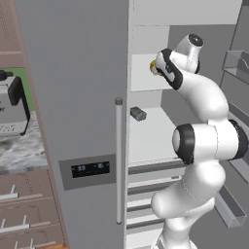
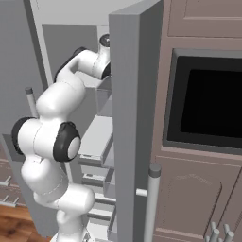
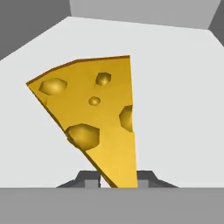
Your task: Pick the cheese from the fridge and the cheese grater from the cabinet and place them next to the salad bowl.
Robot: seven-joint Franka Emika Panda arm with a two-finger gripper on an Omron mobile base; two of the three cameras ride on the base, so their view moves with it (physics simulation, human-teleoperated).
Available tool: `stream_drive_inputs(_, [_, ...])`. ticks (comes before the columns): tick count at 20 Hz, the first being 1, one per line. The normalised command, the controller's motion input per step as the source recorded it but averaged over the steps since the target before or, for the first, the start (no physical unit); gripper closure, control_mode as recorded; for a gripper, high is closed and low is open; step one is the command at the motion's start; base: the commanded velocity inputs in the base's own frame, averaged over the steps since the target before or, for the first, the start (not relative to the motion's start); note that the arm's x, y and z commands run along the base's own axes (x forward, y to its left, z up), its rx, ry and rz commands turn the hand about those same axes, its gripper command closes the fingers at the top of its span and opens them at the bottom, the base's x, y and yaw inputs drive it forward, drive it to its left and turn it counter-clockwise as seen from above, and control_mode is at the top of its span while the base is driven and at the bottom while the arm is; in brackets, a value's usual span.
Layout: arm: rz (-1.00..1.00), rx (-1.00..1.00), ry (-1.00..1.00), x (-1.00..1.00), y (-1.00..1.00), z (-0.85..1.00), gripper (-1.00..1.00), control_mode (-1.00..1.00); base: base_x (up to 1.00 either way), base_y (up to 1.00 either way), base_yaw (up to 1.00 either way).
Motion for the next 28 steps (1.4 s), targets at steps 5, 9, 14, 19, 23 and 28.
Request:
stream_drive_inputs(5, [0.00, -0.01, -0.04, -0.58, 0.00, 0.00, 1.00, -1.00, 0.00, 0.00, 0.00])
stream_drive_inputs(9, [0.00, 0.00, -0.05, -0.74, 0.00, 0.09, 1.00, -1.00, 0.00, 0.00, 0.00])
stream_drive_inputs(14, [0.00, -0.02, 0.00, -0.76, 0.00, 0.15, 1.00, -1.00, 0.00, 0.00, 0.00])
stream_drive_inputs(19, [0.00, -0.04, 0.00, -0.76, 0.00, 0.10, 1.00, -1.00, 0.00, 0.00, 0.00])
stream_drive_inputs(23, [0.00, -0.02, 0.00, -0.71, 0.00, 0.01, 1.00, -1.00, 0.00, 0.00, 0.00])
stream_drive_inputs(28, [0.00, 0.00, 0.00, -0.59, 0.02, 0.00, 1.00, -1.00, 0.00, 0.00, 0.00])
